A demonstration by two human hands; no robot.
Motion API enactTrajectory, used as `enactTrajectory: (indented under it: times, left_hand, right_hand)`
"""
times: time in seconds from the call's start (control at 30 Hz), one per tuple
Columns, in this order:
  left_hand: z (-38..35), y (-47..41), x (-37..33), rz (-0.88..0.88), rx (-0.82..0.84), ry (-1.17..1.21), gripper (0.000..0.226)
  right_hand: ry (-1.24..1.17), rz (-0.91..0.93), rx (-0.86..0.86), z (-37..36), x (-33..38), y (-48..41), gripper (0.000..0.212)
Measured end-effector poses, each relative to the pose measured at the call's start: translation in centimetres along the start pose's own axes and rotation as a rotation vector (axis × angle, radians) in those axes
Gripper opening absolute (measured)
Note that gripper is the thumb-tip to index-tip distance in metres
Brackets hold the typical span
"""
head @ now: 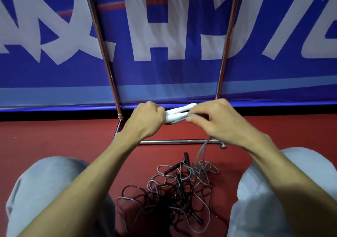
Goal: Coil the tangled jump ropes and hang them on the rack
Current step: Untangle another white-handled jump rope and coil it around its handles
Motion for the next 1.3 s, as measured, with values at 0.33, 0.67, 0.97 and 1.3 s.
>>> enactTrajectory:
  times: [0.33,0.67,0.97,1.3]
  left_hand:
    - [-2.1,0.8,-2.4,-0.280,0.219,-0.086,0.033]
    - [-2.2,1.7,-3.0,-0.273,0.117,0.235,0.037]
    - [-2.8,3.1,-5.0,-0.522,0.197,0.161,0.049]
    - [-0.3,1.8,-4.0,-0.185,0.239,0.929,0.037]
  right_hand:
    - [-0.166,-0.245,0.004,-1.2,-3.3,-0.6,0.023]
    - [-0.587,-0.507,0.084,-2.1,-4.6,-0.4,0.024]
    - [-0.663,-0.624,0.151,-1.8,-5.6,0.5,0.027]
    - [-1.449,-0.641,0.091,-0.3,-5.4,-0.2,0.035]
Point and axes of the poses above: each hand's wrist, its own y-axis away from the middle knuckle, its own z-axis out of the back of the hand, x = y × z, the point moved 7 cm from there along -y, towards the middle knuckle, and after that the axes turned 6 degrees about -z, right-handed, at the moved point
